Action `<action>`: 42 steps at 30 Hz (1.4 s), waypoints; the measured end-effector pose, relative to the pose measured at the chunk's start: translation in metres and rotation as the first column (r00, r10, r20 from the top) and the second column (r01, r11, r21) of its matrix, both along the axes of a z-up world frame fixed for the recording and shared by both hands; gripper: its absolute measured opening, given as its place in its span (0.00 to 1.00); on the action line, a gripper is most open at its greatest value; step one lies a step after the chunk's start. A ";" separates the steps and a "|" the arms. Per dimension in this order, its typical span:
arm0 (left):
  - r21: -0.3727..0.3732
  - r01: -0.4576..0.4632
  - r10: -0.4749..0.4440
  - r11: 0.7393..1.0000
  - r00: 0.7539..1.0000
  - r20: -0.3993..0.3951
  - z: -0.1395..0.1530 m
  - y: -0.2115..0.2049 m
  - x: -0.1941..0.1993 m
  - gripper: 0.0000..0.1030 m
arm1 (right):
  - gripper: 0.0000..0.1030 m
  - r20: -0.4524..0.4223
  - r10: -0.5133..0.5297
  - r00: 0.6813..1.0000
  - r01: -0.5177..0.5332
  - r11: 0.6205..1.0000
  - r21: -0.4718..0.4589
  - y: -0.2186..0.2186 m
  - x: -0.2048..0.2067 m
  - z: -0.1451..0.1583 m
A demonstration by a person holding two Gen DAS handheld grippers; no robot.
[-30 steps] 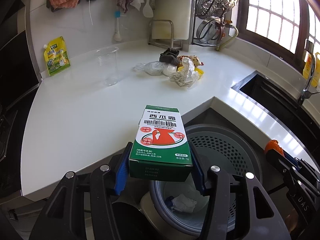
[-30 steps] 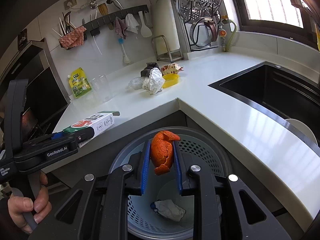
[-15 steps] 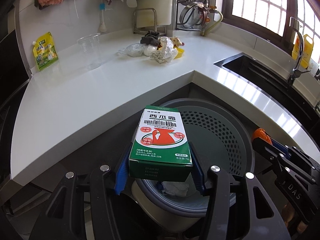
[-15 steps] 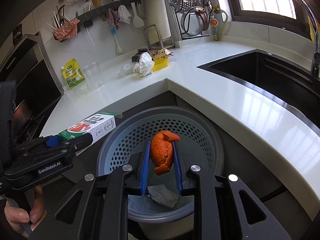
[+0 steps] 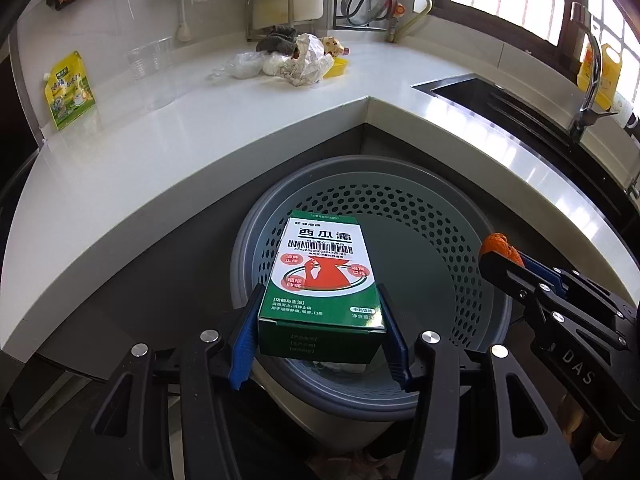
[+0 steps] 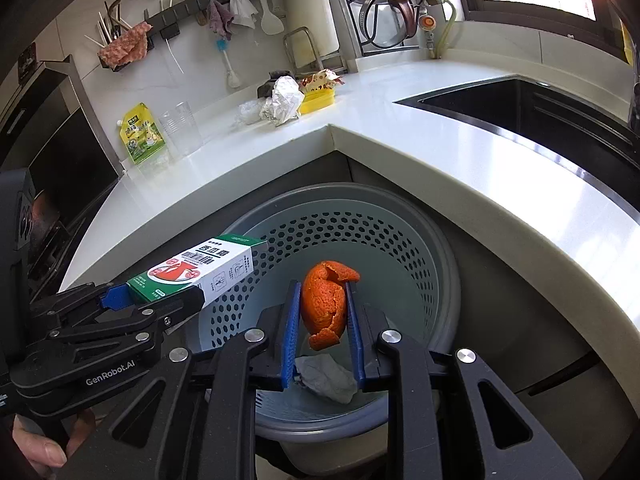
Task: Collect trash
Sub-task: 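Open both tools to drop the orange peel and green box into the basket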
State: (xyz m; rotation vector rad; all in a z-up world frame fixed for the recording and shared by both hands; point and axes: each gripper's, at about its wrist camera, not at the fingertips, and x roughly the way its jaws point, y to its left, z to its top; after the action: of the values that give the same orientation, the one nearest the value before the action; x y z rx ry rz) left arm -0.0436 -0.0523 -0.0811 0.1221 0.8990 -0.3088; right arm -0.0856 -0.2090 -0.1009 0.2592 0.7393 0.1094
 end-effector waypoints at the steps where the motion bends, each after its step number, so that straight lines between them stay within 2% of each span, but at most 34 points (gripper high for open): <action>1: 0.000 0.000 0.000 1.000 1.000 -0.001 -0.001 0.000 0.000 0.50 | 0.21 -0.002 0.000 1.000 0.000 1.000 0.003 -0.001 0.001 -0.001; 25: 0.011 -0.002 0.003 1.000 0.999 -0.051 -0.014 -0.002 0.009 0.51 | 0.22 -0.037 -0.001 0.999 0.001 1.000 0.010 -0.003 0.015 -0.016; 26: 0.011 -0.006 0.007 1.000 0.998 -0.057 -0.014 -0.001 0.010 0.51 | 0.23 -0.037 -0.003 0.999 0.003 1.000 0.009 -0.004 0.014 -0.016; 27: 0.010 -0.010 0.011 1.000 0.998 -0.063 -0.015 0.000 0.011 0.51 | 0.29 -0.036 -0.006 0.999 0.006 1.000 0.008 -0.004 0.013 -0.016; 30: 0.009 -0.018 0.019 1.000 0.998 -0.067 -0.016 0.002 0.012 0.51 | 0.51 -0.019 -0.015 1.000 0.015 1.000 0.013 -0.007 0.010 -0.014; 34: 0.007 -0.030 0.030 1.000 0.998 -0.062 -0.015 0.004 0.011 0.63 | 0.52 -0.016 -0.024 1.000 0.024 1.000 0.010 -0.010 0.009 -0.013; 42: -0.007 -0.051 0.051 0.999 0.996 -0.067 -0.014 0.012 0.012 0.66 | 0.56 -0.016 -0.032 0.999 0.032 0.999 0.017 -0.013 0.006 -0.012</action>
State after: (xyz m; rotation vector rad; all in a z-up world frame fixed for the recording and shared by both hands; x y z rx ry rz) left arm -0.0313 -0.0407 -0.0953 0.0807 0.9657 -0.2707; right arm -0.0796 -0.2215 -0.1128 0.2887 0.7499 0.0833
